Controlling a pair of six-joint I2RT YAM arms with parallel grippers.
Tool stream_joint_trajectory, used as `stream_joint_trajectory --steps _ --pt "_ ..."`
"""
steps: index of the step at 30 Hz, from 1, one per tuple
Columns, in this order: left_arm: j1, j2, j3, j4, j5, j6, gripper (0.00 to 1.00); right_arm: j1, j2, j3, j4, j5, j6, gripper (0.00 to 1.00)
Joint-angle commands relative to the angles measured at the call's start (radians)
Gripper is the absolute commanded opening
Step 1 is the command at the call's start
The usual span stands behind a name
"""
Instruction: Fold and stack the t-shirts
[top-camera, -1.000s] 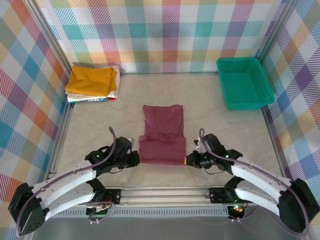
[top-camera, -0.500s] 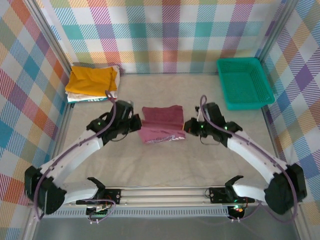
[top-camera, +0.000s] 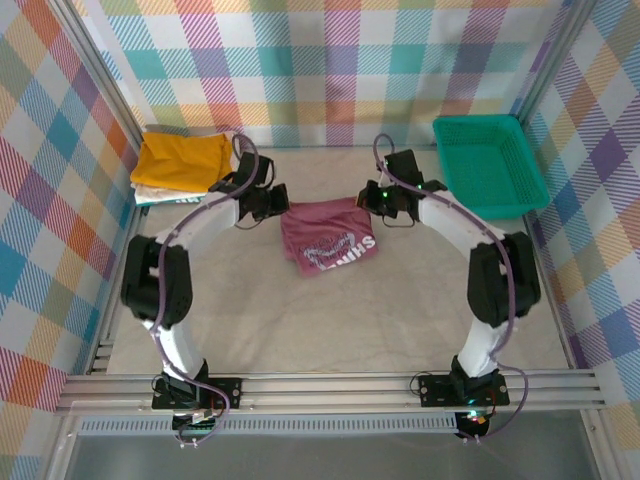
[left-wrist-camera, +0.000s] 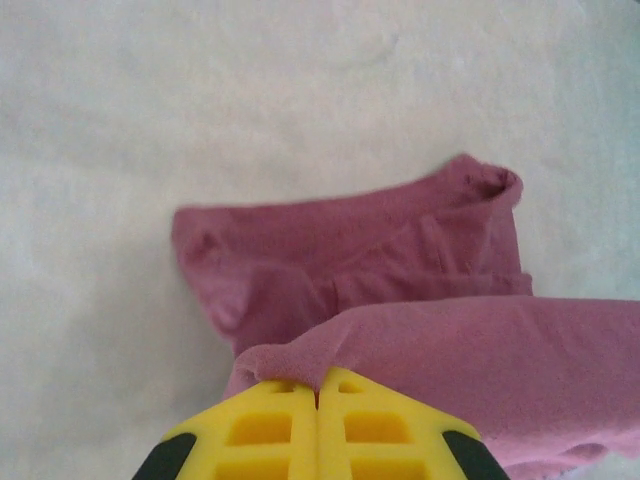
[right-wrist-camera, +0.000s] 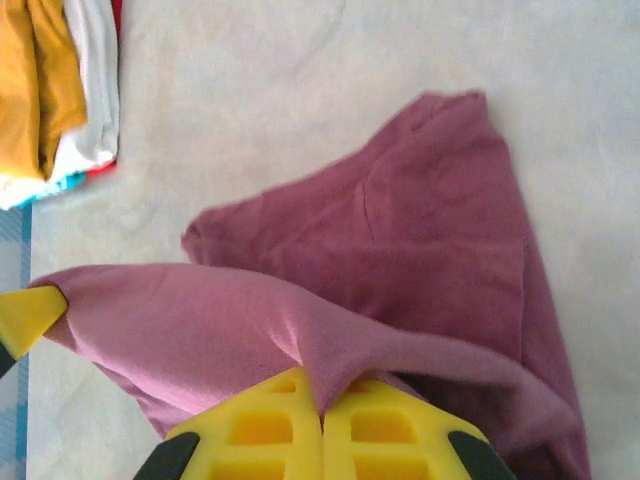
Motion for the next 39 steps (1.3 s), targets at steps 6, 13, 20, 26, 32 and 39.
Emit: stream_joint_trajectory --steps 6,13,20,26,32,39 --pt "0.047 0.281 0.437 -0.182 -0.088 0.027 0.62 -0.063 0.292 0.462 -0.151 -0.067 -0.022 0.58" --pt "-0.111 0.044 0.088 -0.041 -0.159 -0.020 0.62 -0.018 0.040 0.029 0.053 -0.122 -0.076 0.41" --pt "-0.183 0.088 -0.140 0.254 -0.059 -0.124 0.55 -0.006 0.078 -0.170 0.173 -0.163 -0.043 0.18" --pt "-0.183 0.163 -0.252 0.385 -0.031 -0.131 0.42 -0.003 0.151 -0.251 0.253 -0.185 -0.016 0.15" --pt "-0.189 0.044 -0.453 0.402 -0.055 -0.144 0.42 0.079 0.074 -0.425 0.291 -0.198 0.003 0.13" --pt "-0.205 -0.246 -0.642 0.349 -0.026 -0.135 0.39 0.167 -0.107 -0.580 0.275 -0.153 0.211 0.20"
